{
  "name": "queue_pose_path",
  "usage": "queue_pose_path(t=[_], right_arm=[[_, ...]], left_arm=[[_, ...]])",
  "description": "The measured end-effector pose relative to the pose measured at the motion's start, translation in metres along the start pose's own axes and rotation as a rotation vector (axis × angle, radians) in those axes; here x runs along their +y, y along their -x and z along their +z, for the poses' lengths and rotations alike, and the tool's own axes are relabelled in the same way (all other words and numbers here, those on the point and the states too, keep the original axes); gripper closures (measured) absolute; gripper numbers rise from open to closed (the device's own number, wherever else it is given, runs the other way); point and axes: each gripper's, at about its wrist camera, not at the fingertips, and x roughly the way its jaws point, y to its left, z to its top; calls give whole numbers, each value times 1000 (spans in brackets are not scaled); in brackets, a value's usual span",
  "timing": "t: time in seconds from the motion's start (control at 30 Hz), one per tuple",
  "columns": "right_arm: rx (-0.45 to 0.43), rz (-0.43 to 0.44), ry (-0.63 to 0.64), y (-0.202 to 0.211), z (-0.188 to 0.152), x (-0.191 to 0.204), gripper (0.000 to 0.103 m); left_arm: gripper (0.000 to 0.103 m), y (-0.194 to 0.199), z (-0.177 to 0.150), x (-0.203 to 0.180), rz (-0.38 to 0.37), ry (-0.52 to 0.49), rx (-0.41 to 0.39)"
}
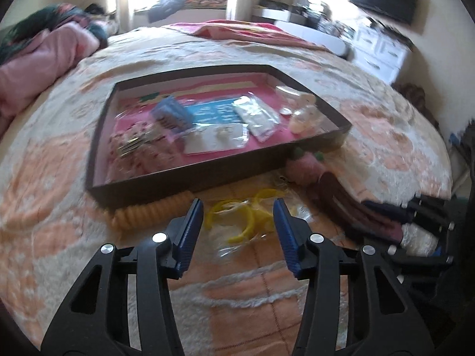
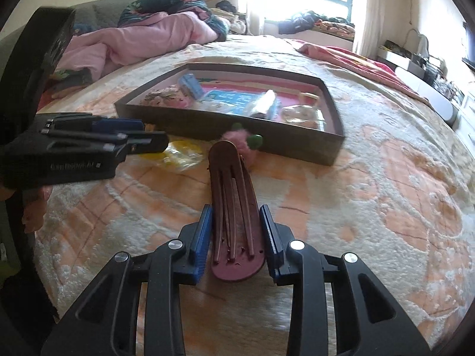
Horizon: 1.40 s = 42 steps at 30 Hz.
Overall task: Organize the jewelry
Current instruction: 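Grasp the yellow item in a clear bag with the left gripper while the right gripper grasps the maroon comb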
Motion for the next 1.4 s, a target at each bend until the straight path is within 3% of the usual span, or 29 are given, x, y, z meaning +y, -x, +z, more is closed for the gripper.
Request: queue_pose_path(t=[0.3, 0.47, 0.57, 0.73, 0.8, 0.83, 0.93, 1.17, 1.4], right_arm=[[-25, -21, -81, 12, 2, -28, 73], [-49, -20, -107, 17, 6, -36, 73], [-58, -20, -118, 19, 8, -38, 73], [-64, -11, -127, 18, 10, -39, 73], [-68, -7, -130, 19, 10, -40, 73], [-72, -4, -131, 20, 11, -40, 73], [-87, 0, -133, 22, 14, -41, 73], [-131, -3, -126, 29, 25, -44, 73], [-159, -7, -134, 33, 37, -52, 73]], left_arm=[[61, -15, 3, -26, -10, -193, 44], [50, -24, 6, -23, -40, -173, 63], [35, -27, 5, -22, -94, -164, 98], [35, -30, -2, -33, -21, -263, 109], [49, -31, -1, -32, 12, -259, 96], [63, -30, 0, -32, 25, -261, 88], [76, -23, 3, -30, 36, -252, 59], [87, -2, 12, -29, 9, -211, 7], [90, 21, 33, -29, -18, -160, -70]])
